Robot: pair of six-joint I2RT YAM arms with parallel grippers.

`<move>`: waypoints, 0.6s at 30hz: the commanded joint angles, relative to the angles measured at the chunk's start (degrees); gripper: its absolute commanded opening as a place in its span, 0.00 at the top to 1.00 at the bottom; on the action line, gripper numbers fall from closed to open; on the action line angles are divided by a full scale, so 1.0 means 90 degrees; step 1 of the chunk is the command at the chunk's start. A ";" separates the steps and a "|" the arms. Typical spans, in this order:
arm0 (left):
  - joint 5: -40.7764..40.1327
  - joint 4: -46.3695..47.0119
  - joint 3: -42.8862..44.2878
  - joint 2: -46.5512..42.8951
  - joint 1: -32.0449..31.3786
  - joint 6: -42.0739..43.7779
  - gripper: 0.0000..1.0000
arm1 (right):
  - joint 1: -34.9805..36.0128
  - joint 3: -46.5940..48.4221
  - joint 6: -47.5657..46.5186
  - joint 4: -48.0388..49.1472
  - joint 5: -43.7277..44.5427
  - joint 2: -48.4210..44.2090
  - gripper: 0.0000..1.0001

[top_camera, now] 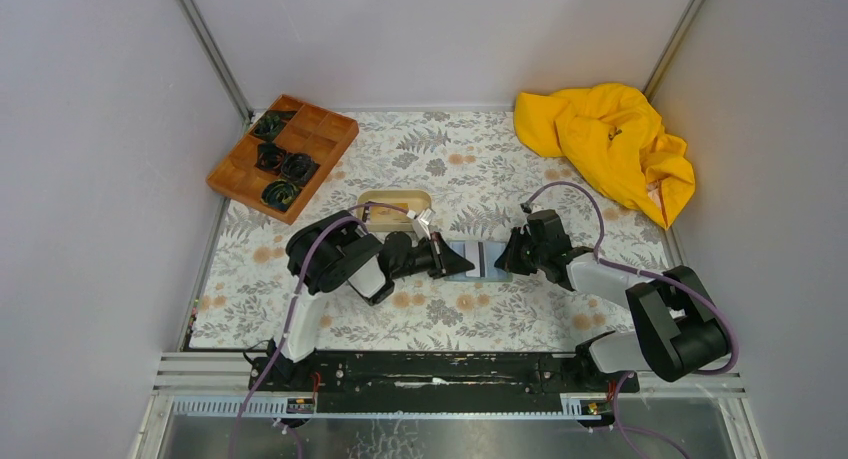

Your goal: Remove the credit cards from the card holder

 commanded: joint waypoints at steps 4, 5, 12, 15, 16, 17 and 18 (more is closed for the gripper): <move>0.0433 0.1020 -0.0488 -0.0425 0.0206 0.0064 1.00 | 0.0034 -0.0154 -0.0090 -0.0555 0.0103 0.0209 1.00; 0.0478 0.1152 -0.0636 -0.0562 0.0272 0.0100 1.00 | 0.0028 -0.0189 -0.0093 -0.0522 0.0102 0.0150 1.00; 0.0826 0.0537 -0.1098 -0.1556 0.0537 0.0593 1.00 | 0.0029 -0.0815 -0.0246 0.0435 -0.0572 -0.1321 1.00; 0.1353 0.0384 -0.1015 -0.1722 0.0557 0.0694 1.00 | 0.0032 -0.0927 -0.0456 0.0780 -0.1302 -0.2192 1.00; 0.1607 0.0296 -0.0953 -0.1754 0.0558 0.0713 1.00 | 0.0030 -0.0943 -0.0479 0.0884 -0.1548 -0.2502 1.00; 0.1884 0.0224 -0.0900 -0.1786 0.0558 0.0728 1.00 | 0.0030 -0.0933 -0.0469 0.0952 -0.1783 -0.2798 0.98; 0.2167 0.0155 -0.0877 -0.1861 0.0560 0.0734 1.00 | 0.0030 -0.0905 -0.0453 0.0950 -0.1908 -0.3072 0.92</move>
